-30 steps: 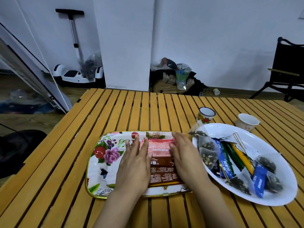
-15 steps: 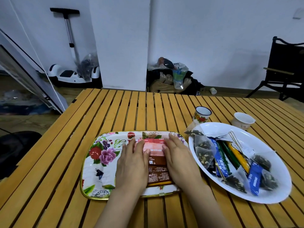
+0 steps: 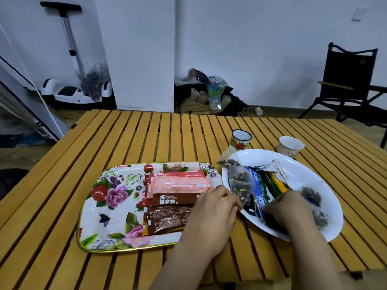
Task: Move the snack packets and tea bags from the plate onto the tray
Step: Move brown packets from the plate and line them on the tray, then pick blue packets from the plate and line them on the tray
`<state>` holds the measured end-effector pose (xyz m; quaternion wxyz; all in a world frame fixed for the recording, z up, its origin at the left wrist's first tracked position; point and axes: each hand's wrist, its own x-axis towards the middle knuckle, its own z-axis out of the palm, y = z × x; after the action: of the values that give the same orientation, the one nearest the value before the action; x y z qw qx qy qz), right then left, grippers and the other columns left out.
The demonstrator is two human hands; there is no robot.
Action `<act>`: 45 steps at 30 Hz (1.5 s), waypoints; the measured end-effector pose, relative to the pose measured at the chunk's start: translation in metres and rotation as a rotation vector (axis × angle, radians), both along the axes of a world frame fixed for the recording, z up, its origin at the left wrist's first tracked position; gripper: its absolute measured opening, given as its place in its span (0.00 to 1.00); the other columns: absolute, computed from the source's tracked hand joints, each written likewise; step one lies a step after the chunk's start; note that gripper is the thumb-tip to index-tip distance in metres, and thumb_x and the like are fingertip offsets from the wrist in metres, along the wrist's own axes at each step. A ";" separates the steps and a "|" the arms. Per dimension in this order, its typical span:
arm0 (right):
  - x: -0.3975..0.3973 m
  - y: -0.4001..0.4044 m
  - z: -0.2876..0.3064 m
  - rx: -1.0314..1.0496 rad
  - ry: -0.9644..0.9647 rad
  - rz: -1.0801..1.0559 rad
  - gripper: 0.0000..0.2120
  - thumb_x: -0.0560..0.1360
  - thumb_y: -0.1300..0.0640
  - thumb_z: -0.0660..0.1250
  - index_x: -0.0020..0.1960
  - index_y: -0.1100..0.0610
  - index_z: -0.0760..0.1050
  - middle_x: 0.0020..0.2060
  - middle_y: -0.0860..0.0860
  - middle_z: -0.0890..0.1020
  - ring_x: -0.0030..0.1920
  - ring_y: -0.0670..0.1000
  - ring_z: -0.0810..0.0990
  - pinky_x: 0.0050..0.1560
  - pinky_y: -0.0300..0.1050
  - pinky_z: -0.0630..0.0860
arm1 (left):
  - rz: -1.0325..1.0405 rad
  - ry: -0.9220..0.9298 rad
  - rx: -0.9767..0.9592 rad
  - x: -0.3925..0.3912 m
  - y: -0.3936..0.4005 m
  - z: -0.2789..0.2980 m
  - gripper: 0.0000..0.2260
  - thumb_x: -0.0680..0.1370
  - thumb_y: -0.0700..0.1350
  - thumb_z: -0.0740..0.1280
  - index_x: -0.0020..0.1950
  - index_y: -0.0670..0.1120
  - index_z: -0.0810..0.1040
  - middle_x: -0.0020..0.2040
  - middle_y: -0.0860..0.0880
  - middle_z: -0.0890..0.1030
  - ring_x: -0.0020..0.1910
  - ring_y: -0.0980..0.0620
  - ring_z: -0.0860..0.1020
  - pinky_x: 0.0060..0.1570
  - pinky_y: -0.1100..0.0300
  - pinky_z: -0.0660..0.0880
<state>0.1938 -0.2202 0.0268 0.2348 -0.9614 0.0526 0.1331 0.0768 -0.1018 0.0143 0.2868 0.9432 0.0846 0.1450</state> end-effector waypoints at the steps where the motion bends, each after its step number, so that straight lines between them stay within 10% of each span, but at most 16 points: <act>1: 0.001 0.001 -0.002 -0.011 -0.008 0.001 0.15 0.65 0.53 0.77 0.44 0.61 0.78 0.39 0.59 0.79 0.43 0.60 0.80 0.49 0.53 0.78 | 0.008 -0.006 0.011 0.004 -0.005 -0.002 0.11 0.81 0.48 0.58 0.58 0.53 0.78 0.56 0.55 0.74 0.59 0.55 0.68 0.61 0.58 0.67; 13: 0.012 0.002 -0.002 -0.010 0.027 -0.033 0.18 0.69 0.52 0.75 0.47 0.57 0.67 0.53 0.58 0.79 0.58 0.61 0.76 0.64 0.56 0.68 | 0.397 0.026 0.102 0.034 -0.037 -0.007 0.11 0.76 0.55 0.63 0.48 0.53 0.83 0.54 0.53 0.71 0.58 0.52 0.67 0.59 0.57 0.65; 24: 0.030 -0.040 0.002 0.169 -0.214 -0.175 0.04 0.72 0.64 0.61 0.42 0.63 0.75 0.36 0.59 0.77 0.37 0.61 0.74 0.33 0.42 0.68 | 0.294 -0.124 0.147 0.038 -0.038 -0.014 0.03 0.72 0.51 0.68 0.41 0.53 0.80 0.47 0.55 0.70 0.52 0.55 0.68 0.50 0.63 0.64; 30: 0.015 -0.039 0.006 0.004 -0.021 -0.159 0.16 0.70 0.65 0.66 0.57 0.59 0.71 0.57 0.60 0.77 0.58 0.62 0.75 0.60 0.54 0.72 | 0.208 -0.079 0.132 0.040 -0.051 -0.013 0.12 0.73 0.59 0.65 0.50 0.55 0.80 0.51 0.56 0.69 0.56 0.55 0.67 0.55 0.60 0.65; 45: 0.004 -0.043 0.010 0.241 -0.183 -0.225 0.19 0.72 0.69 0.64 0.62 0.62 0.69 0.53 0.63 0.76 0.52 0.64 0.76 0.45 0.51 0.73 | 0.424 0.101 0.082 0.053 -0.062 -0.008 0.17 0.71 0.65 0.65 0.47 0.54 0.84 0.54 0.55 0.70 0.59 0.53 0.66 0.57 0.58 0.65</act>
<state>0.1979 -0.2633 0.0373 0.3653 -0.9225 0.1220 0.0233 0.1296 -0.1638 0.0066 0.2067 0.9212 0.2892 0.1581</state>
